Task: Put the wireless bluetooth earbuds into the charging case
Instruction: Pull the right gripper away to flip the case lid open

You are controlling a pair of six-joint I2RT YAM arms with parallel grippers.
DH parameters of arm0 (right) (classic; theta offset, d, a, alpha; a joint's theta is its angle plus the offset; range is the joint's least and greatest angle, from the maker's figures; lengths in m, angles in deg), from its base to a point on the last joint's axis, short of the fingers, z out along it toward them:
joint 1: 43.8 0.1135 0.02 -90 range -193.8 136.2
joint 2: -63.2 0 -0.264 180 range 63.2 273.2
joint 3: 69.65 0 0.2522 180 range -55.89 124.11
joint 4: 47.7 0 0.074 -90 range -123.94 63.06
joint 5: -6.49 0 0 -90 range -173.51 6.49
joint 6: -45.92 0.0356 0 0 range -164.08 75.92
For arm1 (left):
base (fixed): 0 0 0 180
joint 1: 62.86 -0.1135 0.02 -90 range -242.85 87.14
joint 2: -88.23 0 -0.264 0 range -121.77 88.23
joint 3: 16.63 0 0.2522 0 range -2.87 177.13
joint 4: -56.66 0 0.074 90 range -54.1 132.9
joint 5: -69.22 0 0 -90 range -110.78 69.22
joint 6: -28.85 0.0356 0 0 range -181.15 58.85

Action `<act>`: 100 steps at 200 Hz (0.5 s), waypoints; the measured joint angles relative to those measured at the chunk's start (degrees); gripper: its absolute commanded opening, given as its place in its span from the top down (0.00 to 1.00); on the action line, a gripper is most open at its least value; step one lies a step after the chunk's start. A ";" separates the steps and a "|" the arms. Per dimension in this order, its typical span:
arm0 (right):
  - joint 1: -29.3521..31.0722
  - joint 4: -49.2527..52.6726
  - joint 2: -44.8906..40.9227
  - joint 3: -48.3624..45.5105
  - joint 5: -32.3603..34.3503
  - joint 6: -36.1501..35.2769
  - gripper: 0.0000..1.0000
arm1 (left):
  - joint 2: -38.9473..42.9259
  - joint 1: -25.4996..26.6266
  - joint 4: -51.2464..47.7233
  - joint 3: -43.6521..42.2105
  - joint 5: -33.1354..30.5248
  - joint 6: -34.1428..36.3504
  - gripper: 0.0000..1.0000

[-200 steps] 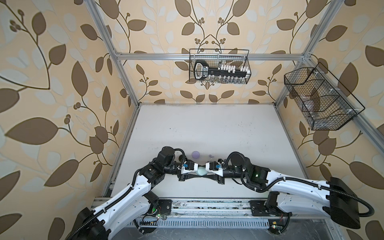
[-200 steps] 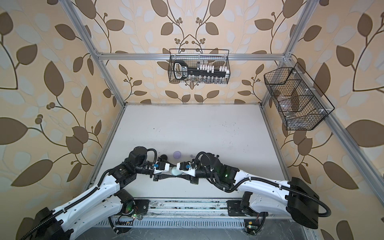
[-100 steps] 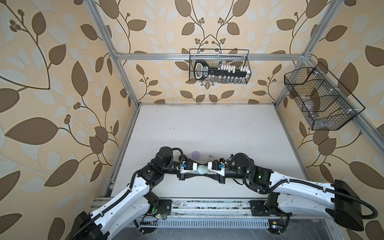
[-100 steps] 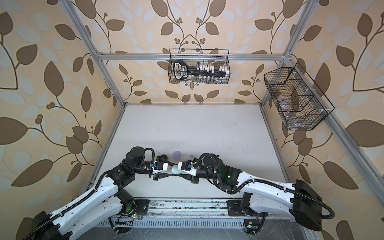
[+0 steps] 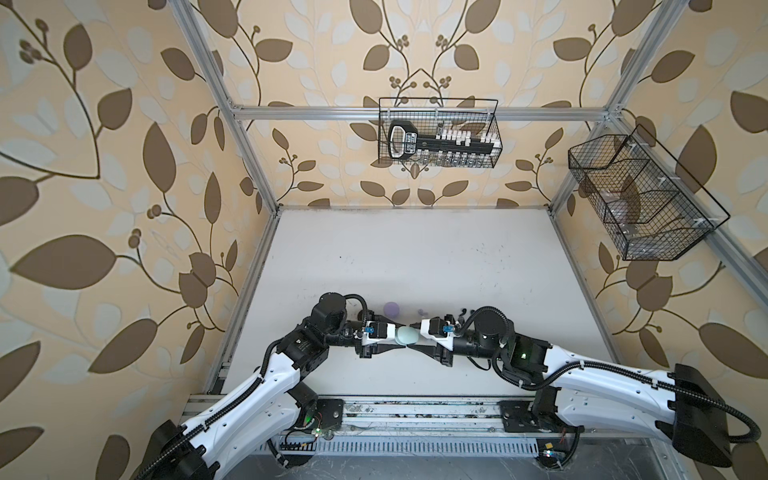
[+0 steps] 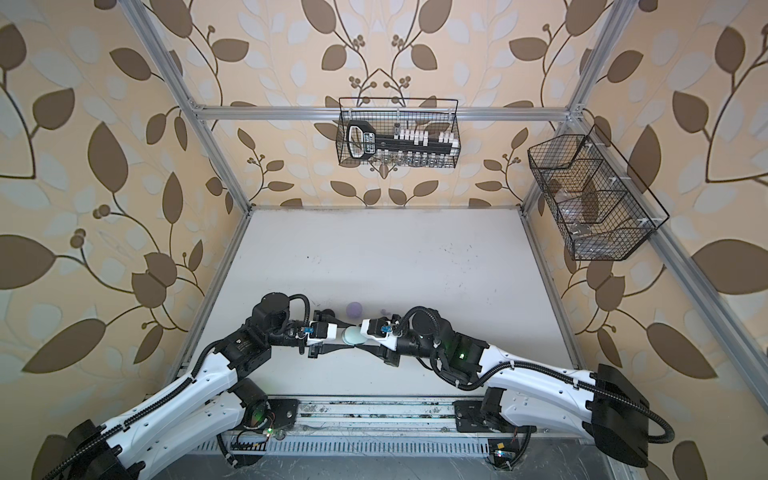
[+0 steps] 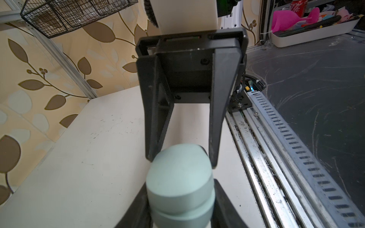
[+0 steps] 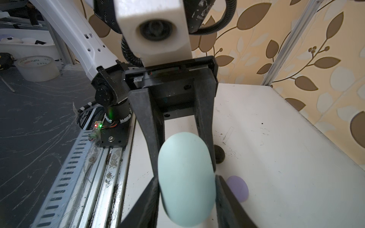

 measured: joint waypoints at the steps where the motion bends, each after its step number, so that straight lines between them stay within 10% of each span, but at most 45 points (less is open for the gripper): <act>1: 0.00 -0.02 -0.02 -0.02 0.02 0.02 0.57 | 0.00 0.00 0.00 0.00 0.00 0.00 1.00; 100: -1.25 -3.17 -1.95 -0.92 4.87 1.49 0.61 | -0.83 -0.02 -0.96 0.00 -1.25 -0.63 1.00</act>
